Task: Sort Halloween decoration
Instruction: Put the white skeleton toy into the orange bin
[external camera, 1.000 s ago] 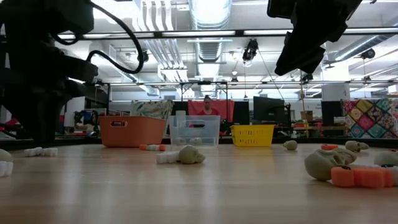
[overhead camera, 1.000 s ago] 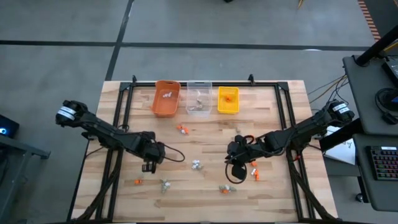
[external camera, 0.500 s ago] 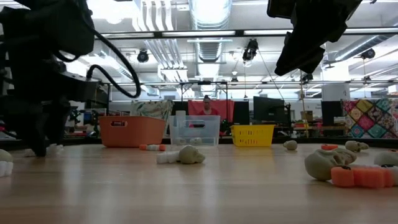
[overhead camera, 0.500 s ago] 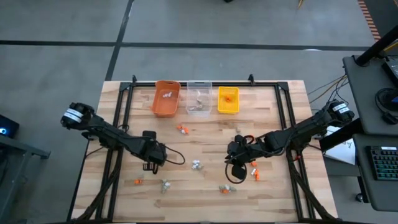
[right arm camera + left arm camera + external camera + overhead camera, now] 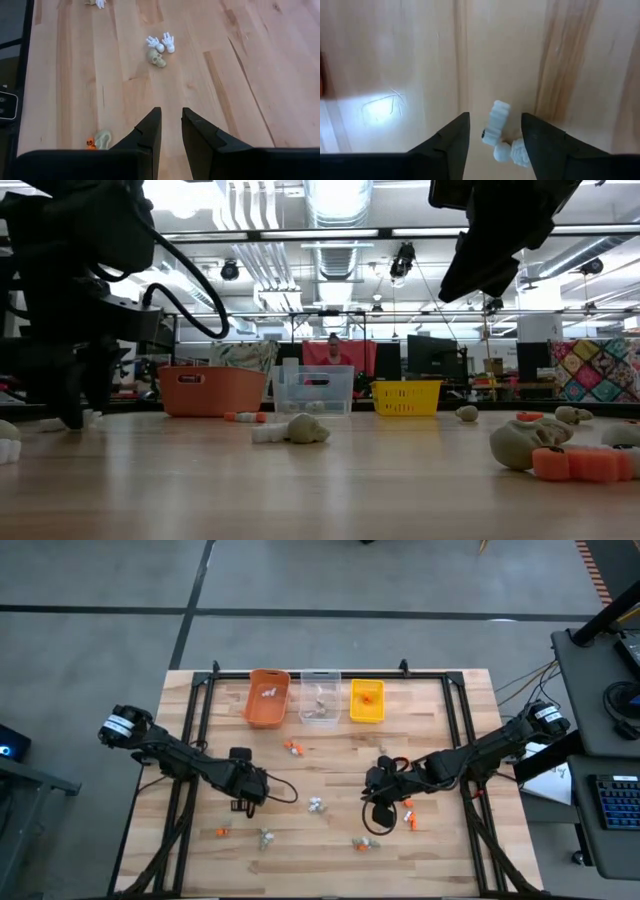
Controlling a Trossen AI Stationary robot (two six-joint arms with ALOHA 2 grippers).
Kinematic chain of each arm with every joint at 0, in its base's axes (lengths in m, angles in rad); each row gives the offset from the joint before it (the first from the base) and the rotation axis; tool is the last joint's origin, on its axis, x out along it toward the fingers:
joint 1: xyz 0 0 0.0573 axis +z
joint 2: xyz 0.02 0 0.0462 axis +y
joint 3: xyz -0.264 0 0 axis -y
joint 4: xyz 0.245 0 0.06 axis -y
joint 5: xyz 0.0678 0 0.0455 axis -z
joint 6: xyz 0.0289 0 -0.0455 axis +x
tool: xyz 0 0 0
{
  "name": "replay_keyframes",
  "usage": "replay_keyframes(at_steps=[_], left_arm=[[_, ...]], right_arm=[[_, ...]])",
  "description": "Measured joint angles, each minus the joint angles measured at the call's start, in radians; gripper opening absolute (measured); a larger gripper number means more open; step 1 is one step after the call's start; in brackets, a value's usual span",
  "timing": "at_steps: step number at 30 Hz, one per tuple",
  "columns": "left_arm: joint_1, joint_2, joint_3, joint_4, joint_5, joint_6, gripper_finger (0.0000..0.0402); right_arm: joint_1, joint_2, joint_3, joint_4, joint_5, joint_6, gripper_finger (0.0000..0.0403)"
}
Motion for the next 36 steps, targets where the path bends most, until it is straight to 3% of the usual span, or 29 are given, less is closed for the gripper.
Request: replay_keyframes(at_steps=[6, 18, 26, 36], left_arm=[[0.003, 0.000, 0.000, 0.003, 0.000, 0.000, 0.0125], [0.003, -0.001, 0.000, 0.014, 0.002, -0.001, 0.0010], [0.003, -0.028, 0.058, -0.003, 0.003, -0.009, 0.0002], [0.049, -0.209, 0.180, -0.010, -0.033, 0.053, 0.0002]], right_arm=[[0.000, 0.000, -0.001, 0.000, 0.007, -0.003, 0.0066], [0.000, 0.000, -0.001, 0.000, 0.022, -0.003, 0.0066], [0.000, 0.000, -0.001, 0.000, 0.022, -0.003, 0.0066], [0.000, 0.000, -0.001, 0.000, 0.023, -0.003, 0.0066]])
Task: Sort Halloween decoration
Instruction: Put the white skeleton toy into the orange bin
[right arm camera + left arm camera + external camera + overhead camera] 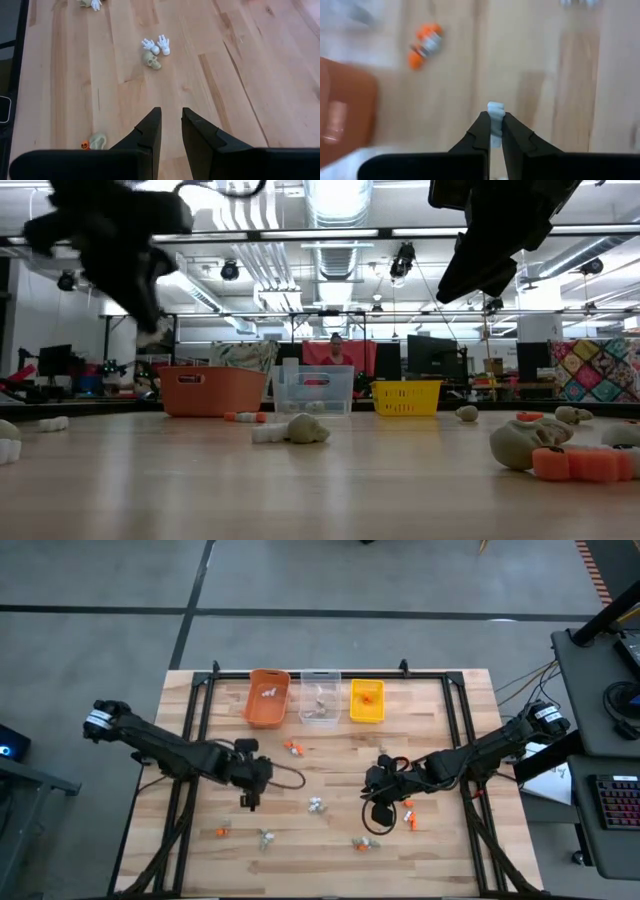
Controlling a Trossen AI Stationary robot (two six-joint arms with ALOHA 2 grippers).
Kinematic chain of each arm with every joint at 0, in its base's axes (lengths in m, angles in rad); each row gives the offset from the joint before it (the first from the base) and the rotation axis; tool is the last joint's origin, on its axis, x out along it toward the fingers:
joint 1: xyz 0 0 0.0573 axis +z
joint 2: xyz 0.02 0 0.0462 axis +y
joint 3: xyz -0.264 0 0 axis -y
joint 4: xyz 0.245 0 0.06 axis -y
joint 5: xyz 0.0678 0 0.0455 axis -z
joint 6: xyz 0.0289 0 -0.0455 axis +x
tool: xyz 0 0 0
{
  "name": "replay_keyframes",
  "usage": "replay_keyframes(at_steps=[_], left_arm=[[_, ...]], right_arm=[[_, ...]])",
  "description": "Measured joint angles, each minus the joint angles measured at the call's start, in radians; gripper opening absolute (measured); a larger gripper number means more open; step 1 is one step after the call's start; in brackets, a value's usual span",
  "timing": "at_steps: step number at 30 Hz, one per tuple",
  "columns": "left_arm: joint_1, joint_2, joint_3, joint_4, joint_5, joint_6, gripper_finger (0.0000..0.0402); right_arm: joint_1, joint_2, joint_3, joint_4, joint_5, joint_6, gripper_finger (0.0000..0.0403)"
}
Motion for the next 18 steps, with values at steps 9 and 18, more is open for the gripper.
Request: replay_keyframes(at_steps=[9, 18], left_arm=[[0.206, -0.052, 0.108, 0.069, -0.042, 0.159, 0.0002], [0.529, 0.006, 0.201, 0.081, 0.047, 0.383, 0.0001]], right_arm=[[0.000, 0.000, 0.000, 0.050, 0.029, -0.044, 0.0066], [0.000, 0.000, 0.000, 0.114, 0.063, -0.075, 0.0066]])
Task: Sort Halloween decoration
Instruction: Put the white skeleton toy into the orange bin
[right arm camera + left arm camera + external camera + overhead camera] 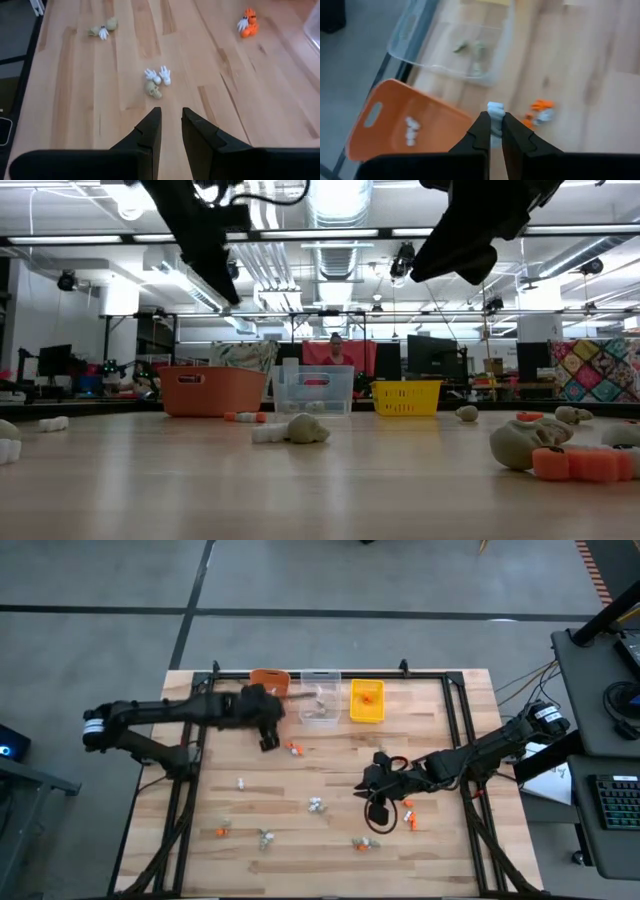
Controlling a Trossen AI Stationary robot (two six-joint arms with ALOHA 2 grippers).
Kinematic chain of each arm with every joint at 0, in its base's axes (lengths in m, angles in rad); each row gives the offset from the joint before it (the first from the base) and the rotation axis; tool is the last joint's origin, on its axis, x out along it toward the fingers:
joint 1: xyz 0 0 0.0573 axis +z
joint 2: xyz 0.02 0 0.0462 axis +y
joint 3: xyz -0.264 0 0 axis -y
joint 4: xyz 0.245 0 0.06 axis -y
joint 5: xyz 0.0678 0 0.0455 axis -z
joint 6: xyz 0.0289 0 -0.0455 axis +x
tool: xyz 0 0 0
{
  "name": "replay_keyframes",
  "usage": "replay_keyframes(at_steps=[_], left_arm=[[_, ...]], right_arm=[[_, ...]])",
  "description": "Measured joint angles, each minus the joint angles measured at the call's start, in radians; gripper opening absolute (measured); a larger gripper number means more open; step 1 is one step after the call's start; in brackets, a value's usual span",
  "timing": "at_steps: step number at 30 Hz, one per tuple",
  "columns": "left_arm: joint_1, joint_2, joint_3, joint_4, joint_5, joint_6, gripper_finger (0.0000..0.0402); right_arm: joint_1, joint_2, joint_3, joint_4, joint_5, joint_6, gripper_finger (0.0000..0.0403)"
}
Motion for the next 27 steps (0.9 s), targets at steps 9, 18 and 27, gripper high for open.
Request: replay_keyframes(at_steps=[9, 18, 27], left_arm=[[0.325, 0.101, 0.053, 0.006, 0.073, 0.121, 0.0001], [0.513, 0.326, 0.105, 0.030, 0.123, 0.203, 0.0001], [0.550, 0.486, 0.181, 0.019, 0.127, 0.263, 0.0001]], right_arm=[[0.000, 0.000, 0.000, 0.006, 0.016, -0.015, 0.0066], [0.000, 0.000, -0.001, 0.005, 0.067, -0.040, 0.0066], [0.000, 0.000, -0.008, 0.004, 0.067, -0.039, 0.0066]])
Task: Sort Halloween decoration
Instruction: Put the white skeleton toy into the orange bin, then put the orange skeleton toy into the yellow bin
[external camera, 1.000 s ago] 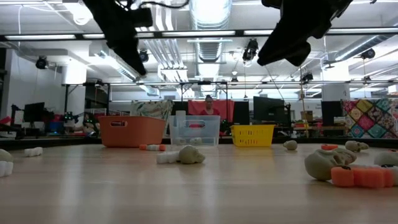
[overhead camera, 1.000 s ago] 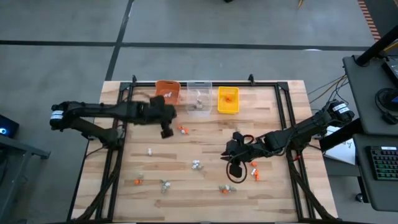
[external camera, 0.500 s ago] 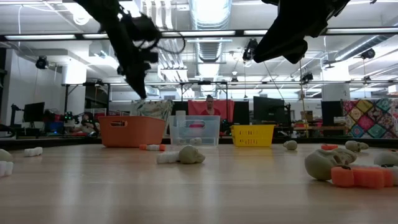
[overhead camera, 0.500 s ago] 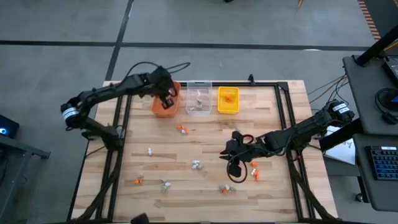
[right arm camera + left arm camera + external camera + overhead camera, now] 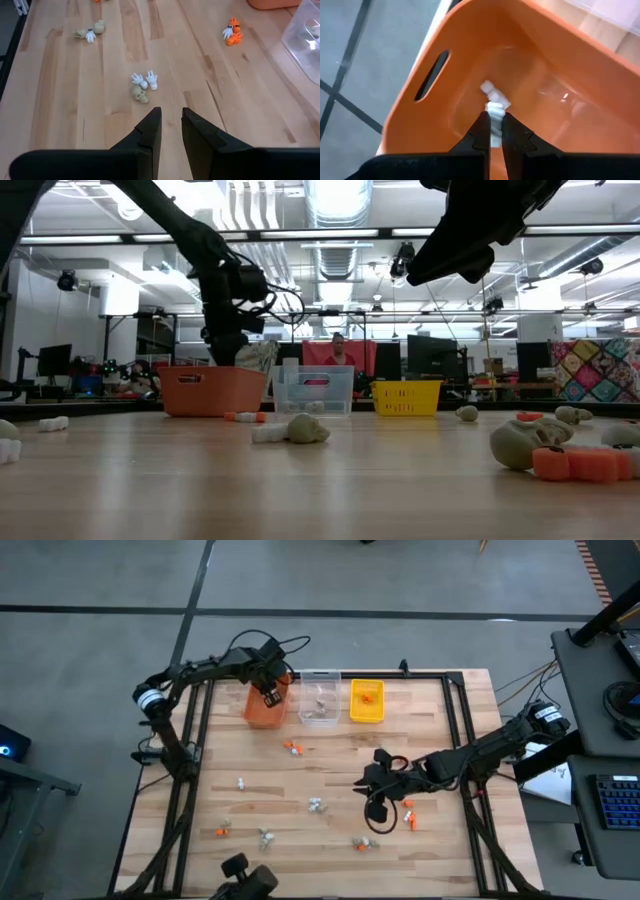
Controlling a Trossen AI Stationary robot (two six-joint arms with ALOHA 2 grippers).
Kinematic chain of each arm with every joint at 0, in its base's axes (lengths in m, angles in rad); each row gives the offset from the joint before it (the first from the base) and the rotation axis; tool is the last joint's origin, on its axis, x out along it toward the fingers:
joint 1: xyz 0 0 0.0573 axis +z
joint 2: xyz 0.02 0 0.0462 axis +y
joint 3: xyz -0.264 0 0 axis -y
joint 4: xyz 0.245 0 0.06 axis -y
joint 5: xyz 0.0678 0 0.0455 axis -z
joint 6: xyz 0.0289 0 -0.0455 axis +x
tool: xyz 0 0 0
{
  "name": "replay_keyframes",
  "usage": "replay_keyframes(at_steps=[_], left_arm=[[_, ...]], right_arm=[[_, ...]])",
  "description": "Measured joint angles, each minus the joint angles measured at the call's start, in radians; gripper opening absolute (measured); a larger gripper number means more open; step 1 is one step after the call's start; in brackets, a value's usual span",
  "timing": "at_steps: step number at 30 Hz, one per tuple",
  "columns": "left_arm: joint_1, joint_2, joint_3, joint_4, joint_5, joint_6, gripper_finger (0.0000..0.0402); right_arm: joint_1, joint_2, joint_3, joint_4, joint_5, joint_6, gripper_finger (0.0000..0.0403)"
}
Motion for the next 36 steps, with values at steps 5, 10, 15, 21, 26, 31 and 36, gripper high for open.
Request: replay_keyframes(at_steps=[5, 10, 15, 21, 26, 31, 36], left_arm=[[0.000, 0.032, 0.011, -0.026, 0.022, 0.016, 0.0001], [0.001, 0.036, -0.004, -0.051, 0.022, 0.016, 0.0001], [0.001, 0.036, -0.030, -0.054, 0.030, 0.010, 0.0001], [0.001, 0.037, -0.041, -0.050, 0.030, -0.008, 0.0004], [0.001, 0.036, -0.041, -0.049, 0.030, -0.010, 0.0032], [0.001, 0.036, -0.042, -0.049, 0.030, -0.016, 0.0068], [0.001, 0.036, -0.042, -0.050, 0.030, -0.048, 0.0081]], right_arm=[[0.000, 0.000, 0.000, 0.001, 0.000, 0.002, 0.0066], [0.000, 0.000, 0.000, 0.001, 0.000, 0.002, 0.0066], [0.000, 0.000, -0.001, 0.001, 0.001, 0.002, 0.0066], [0.000, 0.000, -0.001, 0.002, 0.001, 0.005, 0.0066], [0.000, 0.000, -0.001, 0.002, 0.001, 0.006, 0.0066], [0.000, 0.000, -0.001, 0.002, 0.001, 0.012, 0.0066], [0.000, 0.000, -0.001, 0.002, 0.001, -0.015, 0.0066]])
